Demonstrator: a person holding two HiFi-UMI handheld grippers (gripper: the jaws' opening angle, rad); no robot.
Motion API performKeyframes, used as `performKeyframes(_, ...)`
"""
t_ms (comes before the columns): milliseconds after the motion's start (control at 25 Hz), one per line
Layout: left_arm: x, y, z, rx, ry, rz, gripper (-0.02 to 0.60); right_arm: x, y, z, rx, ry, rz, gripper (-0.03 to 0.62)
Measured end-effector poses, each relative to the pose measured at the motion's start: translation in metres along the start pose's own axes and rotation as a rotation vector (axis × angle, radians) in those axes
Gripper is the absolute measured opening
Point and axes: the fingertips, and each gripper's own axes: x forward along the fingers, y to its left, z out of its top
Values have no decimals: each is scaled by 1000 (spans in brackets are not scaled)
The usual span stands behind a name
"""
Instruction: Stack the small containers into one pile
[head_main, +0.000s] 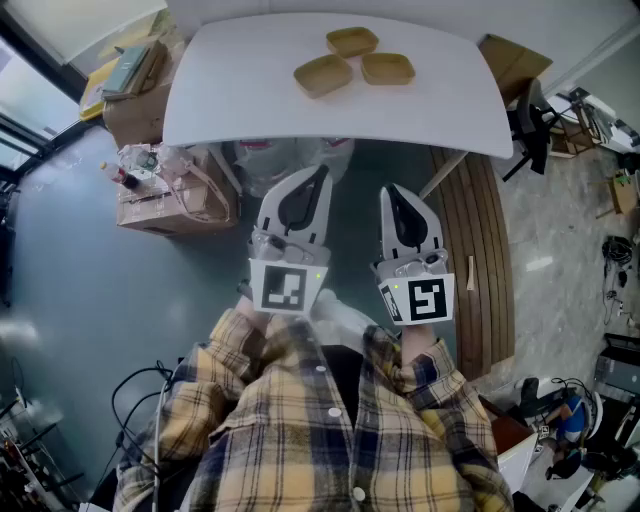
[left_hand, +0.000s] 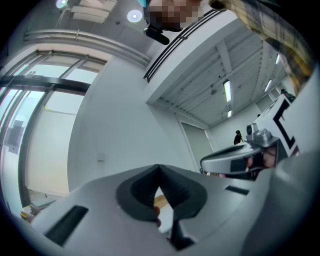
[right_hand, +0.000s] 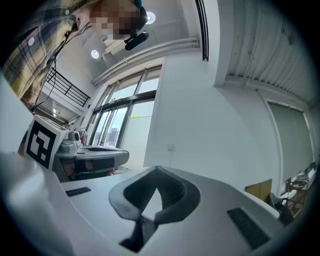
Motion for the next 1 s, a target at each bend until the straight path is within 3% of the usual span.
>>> performKeyframes(160, 4, -4, 4, 32, -27, -4, 17, -2, -3, -3, 2, -1, 0, 15)
performKeyframes(360, 5, -7, -1, 7, -11, 5, 17, -5, -6, -4, 4, -7, -7, 15)
performKeyframes(1000, 16, -16, 0, 37, 1, 23, 17, -8, -32, -16, 54, 15, -10, 15)
